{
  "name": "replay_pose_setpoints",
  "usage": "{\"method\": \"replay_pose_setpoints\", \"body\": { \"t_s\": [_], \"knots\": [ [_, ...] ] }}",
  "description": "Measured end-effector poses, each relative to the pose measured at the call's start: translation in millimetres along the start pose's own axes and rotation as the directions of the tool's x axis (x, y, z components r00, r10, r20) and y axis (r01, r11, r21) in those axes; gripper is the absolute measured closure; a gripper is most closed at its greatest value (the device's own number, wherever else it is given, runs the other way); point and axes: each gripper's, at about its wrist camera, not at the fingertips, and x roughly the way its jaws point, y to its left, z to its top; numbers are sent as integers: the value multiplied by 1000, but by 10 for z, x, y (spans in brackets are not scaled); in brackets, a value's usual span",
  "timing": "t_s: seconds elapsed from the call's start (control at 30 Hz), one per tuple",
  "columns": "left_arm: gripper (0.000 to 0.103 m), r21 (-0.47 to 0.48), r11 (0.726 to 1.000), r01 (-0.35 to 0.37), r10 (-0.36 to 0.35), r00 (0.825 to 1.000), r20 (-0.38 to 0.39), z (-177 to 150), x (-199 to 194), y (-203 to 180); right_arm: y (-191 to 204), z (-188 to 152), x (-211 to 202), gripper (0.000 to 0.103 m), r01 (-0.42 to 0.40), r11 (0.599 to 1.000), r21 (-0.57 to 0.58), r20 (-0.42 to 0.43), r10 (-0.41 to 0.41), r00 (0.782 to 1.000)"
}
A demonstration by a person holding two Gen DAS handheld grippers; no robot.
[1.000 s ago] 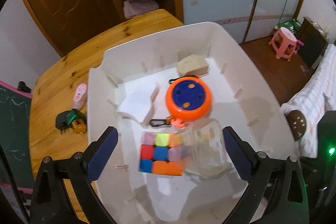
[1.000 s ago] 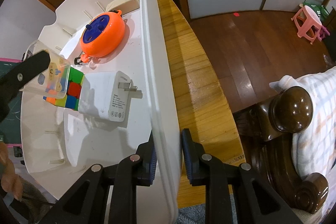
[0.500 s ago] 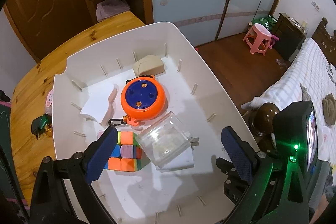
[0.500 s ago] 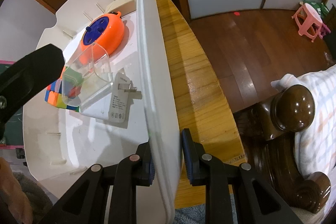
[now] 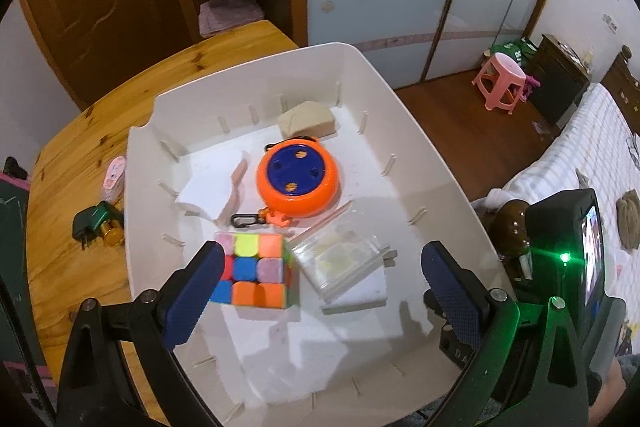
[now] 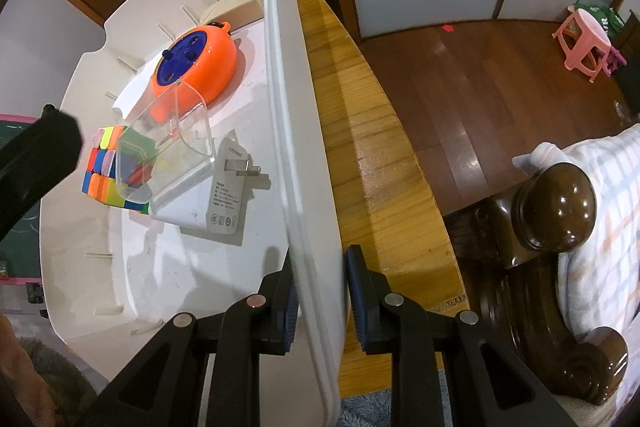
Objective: Organize rigid objects
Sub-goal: 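Withdraw the left tool and move it to the black plug charger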
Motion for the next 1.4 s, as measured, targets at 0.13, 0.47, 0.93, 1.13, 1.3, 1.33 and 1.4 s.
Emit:
{"method": "replay_pose_setpoints", "body": {
  "t_s": [0.13, 0.47, 0.93, 1.13, 1.3, 1.33, 1.4],
  "knots": [
    [4, -25, 1000, -18, 18, 1000, 13, -58, -105, 125, 12, -5, 1, 79, 10, 1000, 2, 3, -10, 1000],
    [4, -136, 984, -112, 119, 992, 47, -206, -442, 692, 113, -12, -6, 79, 71, 997, -18, 15, -71, 997],
    [4, -286, 935, -210, 235, 970, 56, -282, -786, 1619, 148, -8, 3, 79, 91, 996, -15, 13, -90, 996],
    [4, -347, 908, -234, 266, 963, 47, -186, -818, 2029, 155, -9, 2, 79, 92, 996, -18, 11, -92, 996],
    [4, -375, 899, -225, 252, 967, 22, -60, -709, 2284, 153, -9, 4, 79, 90, 996, -20, 7, -90, 996],
    [4, -376, 900, -221, 243, 970, 13, -37, -649, 2324, 151, -7, 3, 79, 90, 996, -21, 6, -89, 996],
    [4, -381, 900, -214, 227, 974, -11, 15, -517, 2394, 148, -7, 3, 79, 88, 996, -21, 4, -88, 996]
  ]
}}
